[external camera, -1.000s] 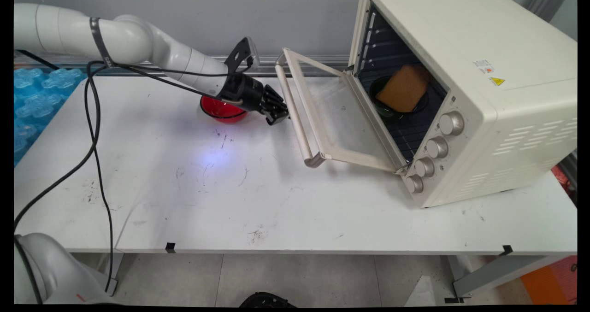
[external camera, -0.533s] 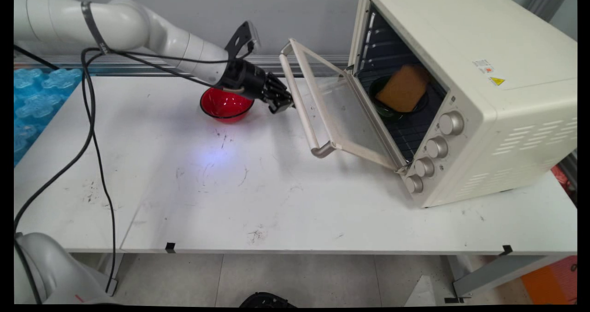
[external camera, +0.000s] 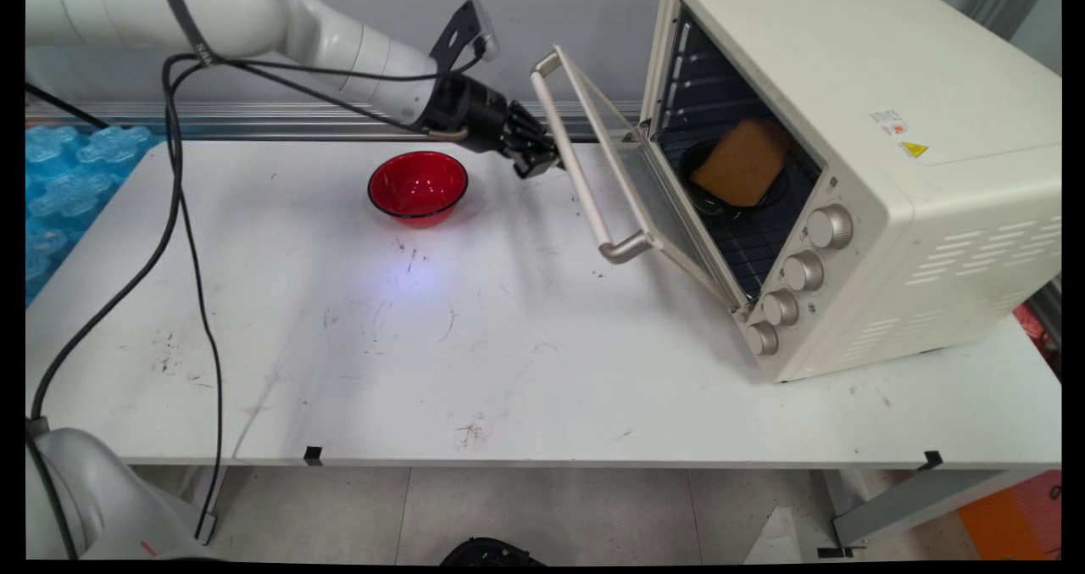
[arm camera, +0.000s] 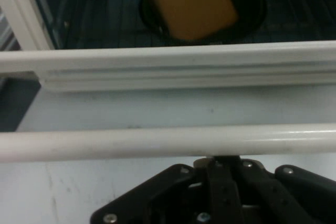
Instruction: Close the oven
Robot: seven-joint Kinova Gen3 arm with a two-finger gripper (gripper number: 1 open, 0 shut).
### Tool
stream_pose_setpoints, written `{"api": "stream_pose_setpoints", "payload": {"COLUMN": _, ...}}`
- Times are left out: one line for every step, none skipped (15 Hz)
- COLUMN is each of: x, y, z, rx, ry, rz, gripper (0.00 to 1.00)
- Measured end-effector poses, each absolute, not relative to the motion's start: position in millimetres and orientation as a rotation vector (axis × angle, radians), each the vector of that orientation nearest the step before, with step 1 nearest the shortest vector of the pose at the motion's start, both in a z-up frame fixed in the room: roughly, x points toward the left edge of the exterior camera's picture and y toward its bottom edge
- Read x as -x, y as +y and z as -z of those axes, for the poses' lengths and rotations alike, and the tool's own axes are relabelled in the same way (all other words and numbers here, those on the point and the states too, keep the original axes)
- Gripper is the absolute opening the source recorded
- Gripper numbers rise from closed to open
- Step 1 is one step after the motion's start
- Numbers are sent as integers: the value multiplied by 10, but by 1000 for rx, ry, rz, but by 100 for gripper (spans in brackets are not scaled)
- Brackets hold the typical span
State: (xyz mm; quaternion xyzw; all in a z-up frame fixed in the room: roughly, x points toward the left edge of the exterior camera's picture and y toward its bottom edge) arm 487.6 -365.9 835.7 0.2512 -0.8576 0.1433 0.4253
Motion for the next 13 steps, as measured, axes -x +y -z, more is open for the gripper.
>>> {"api": "stream_pose_setpoints", "payload": {"x": -4842, "y": -3702, "z": -8395, "rx": -623, "ry": -2140, "rz": -363, "gripper": 0}}
{"api": "stream_pose_setpoints", "payload": {"x": -4814, "y": -3740, "z": -8427, "rx": -619, "ry": -2136, "rz": -367, "gripper": 0}}
{"api": "stream_pose_setpoints", "payload": {"x": -4794, "y": -3767, "z": -8450, "rx": -616, "ry": -2134, "rz": -370, "gripper": 0}}
{"api": "stream_pose_setpoints", "payload": {"x": -4764, "y": -3808, "z": -8483, "rx": -612, "ry": -2129, "rz": -375, "gripper": 0}}
{"api": "stream_pose_setpoints", "payload": {"x": -4747, "y": -3832, "z": -8502, "rx": -609, "ry": -2127, "rz": -377, "gripper": 0}}
{"api": "stream_pose_setpoints", "payload": {"x": -4715, "y": -3882, "z": -8546, "rx": -605, "ry": -2122, "rz": -384, "gripper": 0}}
{"api": "stream_pose_setpoints", "payload": {"x": -4689, "y": -3920, "z": -8577, "rx": -601, "ry": -2119, "rz": -388, "gripper": 0}}
{"api": "stream_pose_setpoints", "payload": {"x": -4666, "y": -3959, "z": -8612, "rx": -598, "ry": -2116, "rz": -394, "gripper": 0}}
{"api": "stream_pose_setpoints", "payload": {"x": -4650, "y": -3992, "z": -8642, "rx": -596, "ry": -2115, "rz": -398, "gripper": 0}}
{"api": "stream_pose_setpoints", "payload": {"x": -4639, "y": -4020, "z": -8670, "rx": -596, "ry": -2115, "rz": -402, "gripper": 0}}
{"api": "stream_pose_setpoints", "payload": {"x": -4634, "y": -4038, "z": -8691, "rx": -596, "ry": -2116, "rz": -404, "gripper": 0}}
{"api": "stream_pose_setpoints", "payload": {"x": -4634, "y": -4056, "z": -8712, "rx": -598, "ry": -2119, "rz": -407, "gripper": 0}}
{"api": "stream_pose_setpoints", "payload": {"x": -4638, "y": -4067, "z": -8731, "rx": -600, "ry": -2124, "rz": -408, "gripper": 0}}
